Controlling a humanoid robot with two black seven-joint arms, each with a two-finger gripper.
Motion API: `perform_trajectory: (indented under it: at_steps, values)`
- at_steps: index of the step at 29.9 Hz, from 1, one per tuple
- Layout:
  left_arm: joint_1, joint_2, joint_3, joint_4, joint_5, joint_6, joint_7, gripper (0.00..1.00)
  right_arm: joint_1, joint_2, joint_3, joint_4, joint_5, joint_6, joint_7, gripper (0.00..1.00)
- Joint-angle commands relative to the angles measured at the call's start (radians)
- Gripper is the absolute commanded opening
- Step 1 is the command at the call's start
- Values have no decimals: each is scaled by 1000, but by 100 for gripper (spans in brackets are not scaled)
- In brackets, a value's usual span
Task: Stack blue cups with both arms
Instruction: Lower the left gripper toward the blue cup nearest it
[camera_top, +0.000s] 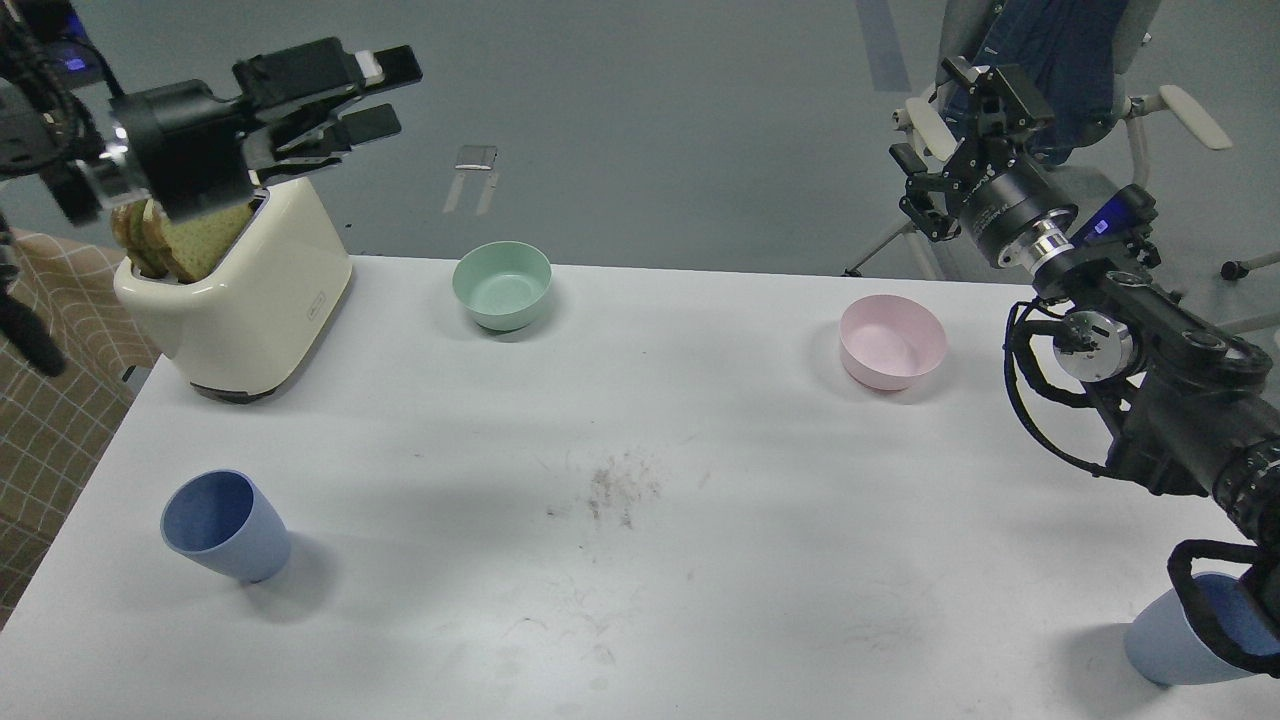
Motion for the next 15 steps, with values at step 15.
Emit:
perform_trajectory:
  at_steps: [15]
  values:
    - [50,449,476,-196,547,257,-17,97,-6,5,-5,1,-2,0,0,100]
